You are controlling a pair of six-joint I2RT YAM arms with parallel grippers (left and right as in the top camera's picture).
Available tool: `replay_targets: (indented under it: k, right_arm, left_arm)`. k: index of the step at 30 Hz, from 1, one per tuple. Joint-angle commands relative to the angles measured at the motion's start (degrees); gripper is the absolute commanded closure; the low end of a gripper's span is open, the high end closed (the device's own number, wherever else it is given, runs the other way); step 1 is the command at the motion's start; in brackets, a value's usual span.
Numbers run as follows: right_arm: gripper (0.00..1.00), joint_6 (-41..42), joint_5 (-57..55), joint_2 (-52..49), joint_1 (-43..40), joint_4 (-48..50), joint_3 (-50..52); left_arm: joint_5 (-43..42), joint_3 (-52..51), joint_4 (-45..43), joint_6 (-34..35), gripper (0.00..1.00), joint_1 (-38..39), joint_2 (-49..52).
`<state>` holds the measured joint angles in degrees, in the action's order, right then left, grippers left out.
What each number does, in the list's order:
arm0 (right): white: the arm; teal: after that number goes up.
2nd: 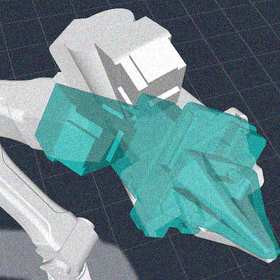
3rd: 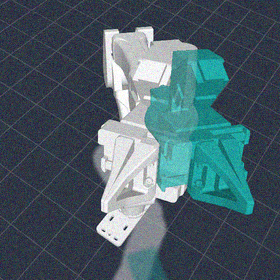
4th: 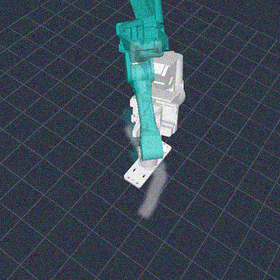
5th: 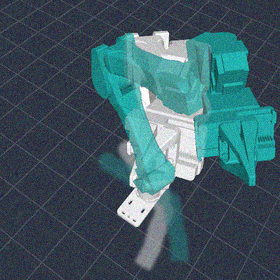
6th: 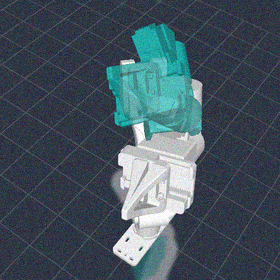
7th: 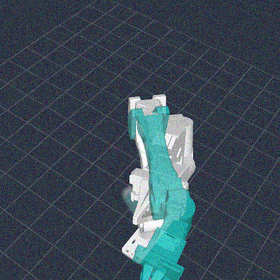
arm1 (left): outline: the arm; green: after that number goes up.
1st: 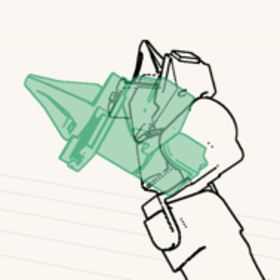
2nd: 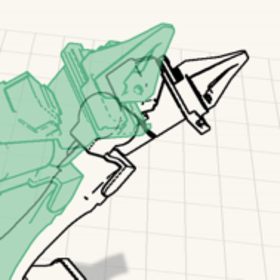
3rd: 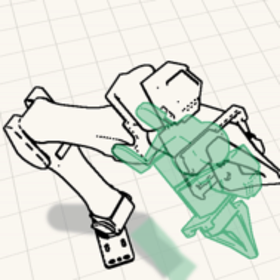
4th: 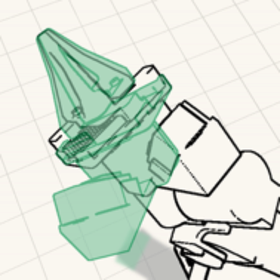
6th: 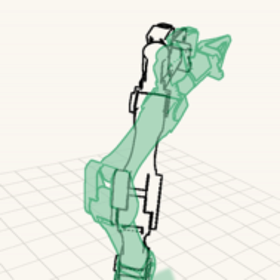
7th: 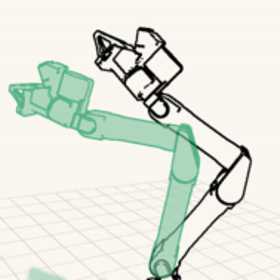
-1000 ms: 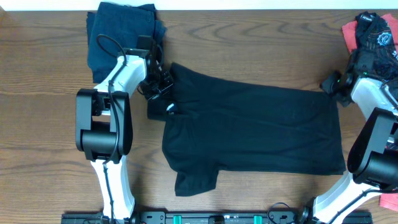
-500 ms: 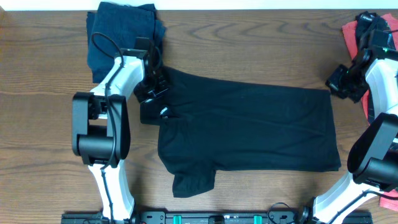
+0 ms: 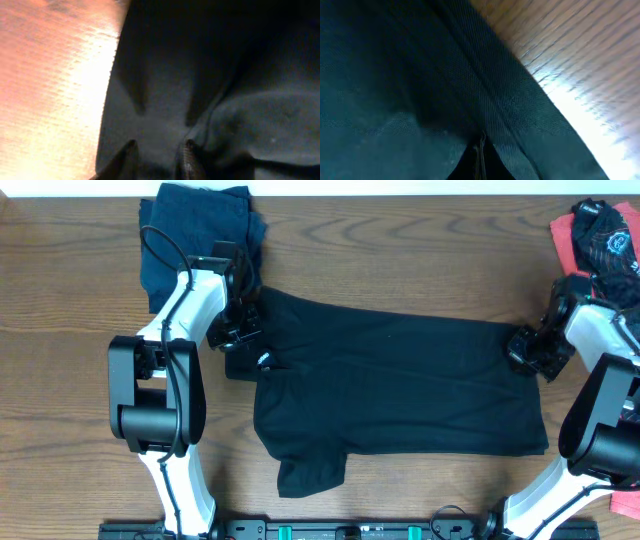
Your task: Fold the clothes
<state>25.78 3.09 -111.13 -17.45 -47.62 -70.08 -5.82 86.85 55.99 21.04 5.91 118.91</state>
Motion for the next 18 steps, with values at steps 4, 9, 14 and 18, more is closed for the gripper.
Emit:
replay_targets:
  k: [4,9,14,18]
  right_arm:
    - [0.99,0.0,-0.5,0.1,-0.2,4.3,3.0]
    - [0.99,0.3,-3.6,-0.2,-0.2,8.4,3.5]
    - [0.99,0.3,-3.7,-2.7,-0.2,13.9,3.5]
    - [0.98,0.3,-3.7,-6.5,-0.2,18.9,3.5]
  left_arm:
    - [2.9,0.0,1.2,-2.8,0.44,-0.3,-1.1]
    - [2.9,0.0,1.0,-3.1,0.4,-0.3,-2.7]
    - [2.9,0.0,1.1,-3.5,0.1,-0.3,-5.7]
    - [2.9,0.0,2.3,-4.2,0.08,-0.3,-7.5]
